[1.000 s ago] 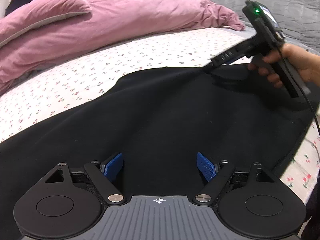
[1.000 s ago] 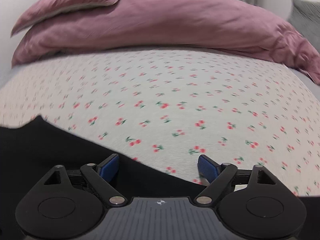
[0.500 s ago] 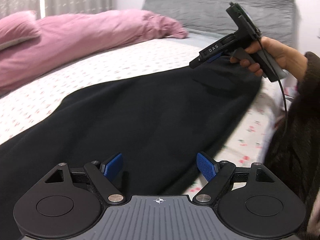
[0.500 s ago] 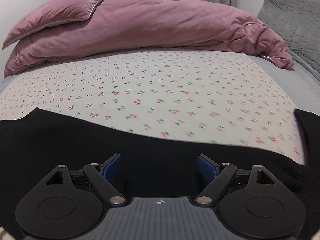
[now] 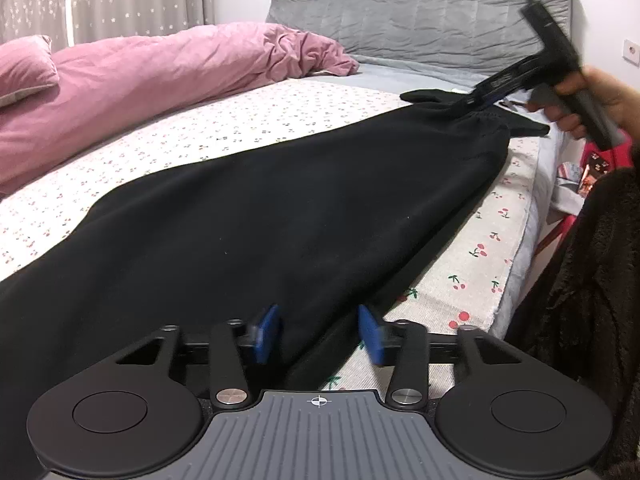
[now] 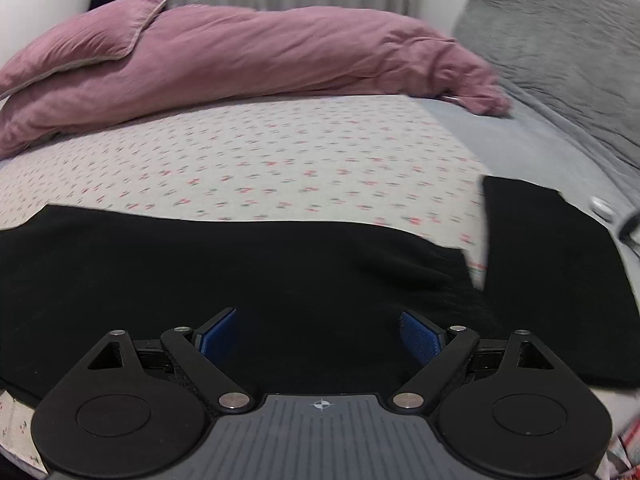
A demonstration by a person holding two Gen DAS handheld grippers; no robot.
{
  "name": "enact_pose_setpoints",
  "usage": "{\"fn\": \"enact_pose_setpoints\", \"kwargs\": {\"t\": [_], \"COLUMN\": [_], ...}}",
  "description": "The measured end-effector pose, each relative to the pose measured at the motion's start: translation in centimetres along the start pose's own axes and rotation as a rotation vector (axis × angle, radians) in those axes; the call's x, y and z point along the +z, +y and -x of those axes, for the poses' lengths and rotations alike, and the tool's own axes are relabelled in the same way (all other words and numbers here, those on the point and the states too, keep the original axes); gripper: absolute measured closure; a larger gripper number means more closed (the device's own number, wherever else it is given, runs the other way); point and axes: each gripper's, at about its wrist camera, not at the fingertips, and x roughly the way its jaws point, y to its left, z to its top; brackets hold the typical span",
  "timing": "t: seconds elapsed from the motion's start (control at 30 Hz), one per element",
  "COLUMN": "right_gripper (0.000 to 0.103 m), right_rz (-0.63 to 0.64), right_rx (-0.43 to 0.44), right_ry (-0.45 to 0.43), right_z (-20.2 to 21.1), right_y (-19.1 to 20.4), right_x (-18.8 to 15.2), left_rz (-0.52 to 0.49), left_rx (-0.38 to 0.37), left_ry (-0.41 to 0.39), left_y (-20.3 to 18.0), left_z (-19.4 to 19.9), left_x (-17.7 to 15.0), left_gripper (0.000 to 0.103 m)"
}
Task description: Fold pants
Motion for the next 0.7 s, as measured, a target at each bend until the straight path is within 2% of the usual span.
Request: {"fn": "enact_pose_setpoints", "kwargs": {"t": [0.07,0.17,0.23,0.4,0.5,0.53,0.6,0.63,0.67,0.7], "right_gripper": [0.014,0.014,0.014,0.015,0.015,0.015,0.019,0.022,0.026,0.031], "right_rz": [-0.067,-0.172,-0.22,-0.376,-0.462,-0.481,-0.536,-0.561,-0.576,-0.582], "right_rx": [-0.016,-0.032,-0.037,-0.023,-0.021,-0.017,0.003,0.007,0.004,-0.004], "right_ry": [0.009,0.035,0.056,0.122,0.102,0.085,0.055,0.04,0.03,0.02], "right_z": [0.3,0.2,-0.1,-2.7,-3.5,-3.4,-3.6,-3.7,-3.8,-3.8], "right_y": [-1.7,-3.8,-4.5,-6.3,-7.1,-7.1,-7.4,-7.5,-7.5,-7.5], "right_x": [-0.3,-1.1,-1.8,-3.5,-4.2,-4.3,-4.5,-4.7,-4.8,-4.9], "left_rz": [-0.01,-0.037,-0.051,-0.05,0.025,0.052,0.102,0.129,0.144,0.157], "left_rx": [0.003,0.008,-0.014,-0.059,-0.106,-0.121,-0.125,-0.106,-0.091,-0.082], "left_ry": [-0.007,-0.007,-0.003,0.024,0.014,0.003,-0.017,-0.038,-0.058,-0.078], "left_y": [-0.4,-1.0,-1.1,-0.9,0.4,0.9,1.6,2.0,2.2,2.4], "left_z": [0.1,0.2,0.5,0.7,1.2,1.5,1.9,2.2,2.6,2.9], "left_x": [0.0,0.1,0.0,0.0,0.2,0.2,0.2,0.3,0.3,0.4], "left_gripper": [0.086,0.096,0.098,0.097,0.088,0.082,0.066,0.049,0.039,0.038]}}
